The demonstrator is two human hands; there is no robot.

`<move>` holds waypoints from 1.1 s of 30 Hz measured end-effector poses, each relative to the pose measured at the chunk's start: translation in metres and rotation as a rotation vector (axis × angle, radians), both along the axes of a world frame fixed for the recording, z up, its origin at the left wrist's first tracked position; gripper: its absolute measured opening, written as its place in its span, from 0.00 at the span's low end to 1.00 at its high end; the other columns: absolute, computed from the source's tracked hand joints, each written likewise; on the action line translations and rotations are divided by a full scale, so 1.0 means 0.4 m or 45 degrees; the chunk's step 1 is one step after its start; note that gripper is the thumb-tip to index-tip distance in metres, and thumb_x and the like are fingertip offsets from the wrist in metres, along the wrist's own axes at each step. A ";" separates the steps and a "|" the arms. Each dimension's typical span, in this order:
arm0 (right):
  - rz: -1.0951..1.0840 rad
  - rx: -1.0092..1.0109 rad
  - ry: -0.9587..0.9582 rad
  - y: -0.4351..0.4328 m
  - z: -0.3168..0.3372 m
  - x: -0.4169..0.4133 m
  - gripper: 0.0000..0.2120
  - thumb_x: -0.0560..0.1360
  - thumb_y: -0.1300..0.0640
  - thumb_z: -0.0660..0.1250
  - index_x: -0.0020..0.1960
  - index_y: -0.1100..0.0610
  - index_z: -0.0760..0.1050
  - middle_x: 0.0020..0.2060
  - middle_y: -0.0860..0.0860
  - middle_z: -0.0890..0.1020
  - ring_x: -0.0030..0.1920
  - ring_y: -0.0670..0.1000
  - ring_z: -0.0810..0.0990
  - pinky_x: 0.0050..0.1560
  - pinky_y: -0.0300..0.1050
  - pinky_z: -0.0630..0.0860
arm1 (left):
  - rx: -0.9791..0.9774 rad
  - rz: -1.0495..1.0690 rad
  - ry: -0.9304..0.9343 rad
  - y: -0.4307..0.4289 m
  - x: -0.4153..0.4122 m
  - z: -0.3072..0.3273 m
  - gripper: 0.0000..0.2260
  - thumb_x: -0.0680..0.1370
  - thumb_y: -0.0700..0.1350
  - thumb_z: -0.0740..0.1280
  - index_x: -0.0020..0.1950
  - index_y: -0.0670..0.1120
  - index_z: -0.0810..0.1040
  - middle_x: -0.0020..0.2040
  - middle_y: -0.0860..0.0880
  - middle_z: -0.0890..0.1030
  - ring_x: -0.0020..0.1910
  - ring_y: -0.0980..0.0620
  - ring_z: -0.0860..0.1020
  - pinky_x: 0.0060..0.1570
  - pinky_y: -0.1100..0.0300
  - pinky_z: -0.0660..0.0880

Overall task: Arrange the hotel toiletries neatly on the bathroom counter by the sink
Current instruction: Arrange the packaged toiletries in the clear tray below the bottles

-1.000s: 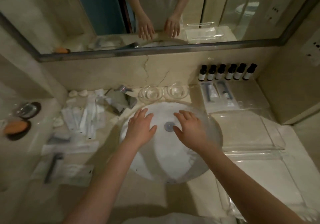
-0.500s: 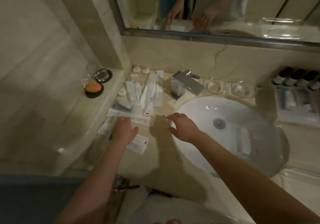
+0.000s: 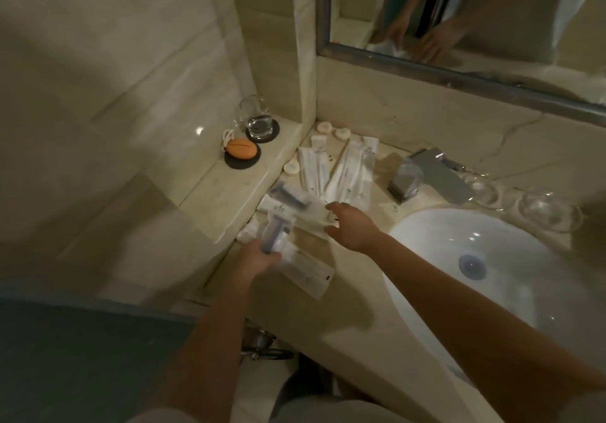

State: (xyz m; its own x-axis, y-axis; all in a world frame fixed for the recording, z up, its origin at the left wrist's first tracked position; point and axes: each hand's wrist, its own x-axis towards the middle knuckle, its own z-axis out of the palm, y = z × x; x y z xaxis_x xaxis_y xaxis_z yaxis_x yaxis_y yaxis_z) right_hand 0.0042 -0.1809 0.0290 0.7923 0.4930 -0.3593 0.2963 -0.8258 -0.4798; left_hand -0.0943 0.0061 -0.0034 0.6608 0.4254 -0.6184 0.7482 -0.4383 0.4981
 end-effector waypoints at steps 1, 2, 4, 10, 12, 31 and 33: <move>-0.020 0.003 0.014 0.020 -0.004 0.015 0.26 0.76 0.52 0.64 0.72 0.56 0.62 0.67 0.57 0.72 0.65 0.58 0.72 0.64 0.51 0.70 | -0.056 0.018 -0.032 0.006 -0.001 -0.005 0.22 0.76 0.47 0.67 0.68 0.40 0.71 0.62 0.41 0.77 0.60 0.43 0.76 0.52 0.57 0.71; -0.039 0.004 0.028 0.042 -0.009 0.031 0.26 0.76 0.52 0.64 0.72 0.56 0.62 0.67 0.57 0.71 0.65 0.58 0.72 0.64 0.50 0.70 | -0.098 0.025 -0.060 0.014 -0.003 -0.010 0.21 0.77 0.45 0.67 0.68 0.38 0.71 0.62 0.40 0.77 0.61 0.42 0.76 0.53 0.57 0.70; -0.076 -0.004 0.044 0.086 -0.020 0.063 0.26 0.76 0.53 0.64 0.72 0.57 0.62 0.68 0.57 0.70 0.66 0.58 0.70 0.65 0.50 0.69 | -0.189 0.070 -0.087 0.035 -0.003 -0.016 0.20 0.78 0.44 0.66 0.67 0.36 0.71 0.63 0.38 0.76 0.63 0.40 0.74 0.55 0.56 0.70; -0.164 -0.086 -0.018 0.201 -0.064 0.121 0.31 0.73 0.44 0.66 0.70 0.55 0.62 0.63 0.56 0.72 0.61 0.58 0.72 0.59 0.54 0.72 | -0.400 0.284 -0.050 0.085 -0.005 -0.048 0.22 0.76 0.48 0.68 0.66 0.38 0.72 0.53 0.44 0.77 0.52 0.46 0.75 0.55 0.54 0.73; -0.177 -0.164 -0.057 0.225 -0.076 0.128 0.33 0.72 0.43 0.68 0.70 0.56 0.61 0.64 0.56 0.70 0.62 0.59 0.71 0.60 0.55 0.72 | -0.419 0.276 -0.067 0.084 0.001 -0.048 0.18 0.76 0.46 0.68 0.62 0.38 0.74 0.50 0.45 0.77 0.49 0.48 0.75 0.51 0.55 0.73; -0.452 0.414 0.222 0.071 -0.047 0.063 0.13 0.74 0.50 0.67 0.46 0.60 0.71 0.41 0.55 0.75 0.42 0.56 0.74 0.43 0.49 0.69 | -0.340 0.246 -0.272 -0.021 0.001 0.033 0.18 0.77 0.48 0.66 0.63 0.39 0.72 0.53 0.43 0.77 0.46 0.49 0.77 0.38 0.64 0.71; -0.536 0.572 0.237 -0.001 -0.026 0.031 0.12 0.74 0.52 0.68 0.48 0.61 0.73 0.40 0.54 0.76 0.42 0.56 0.75 0.42 0.48 0.72 | -0.372 0.218 -0.330 -0.068 0.007 0.060 0.12 0.77 0.46 0.66 0.58 0.42 0.73 0.48 0.46 0.76 0.42 0.52 0.75 0.36 0.64 0.70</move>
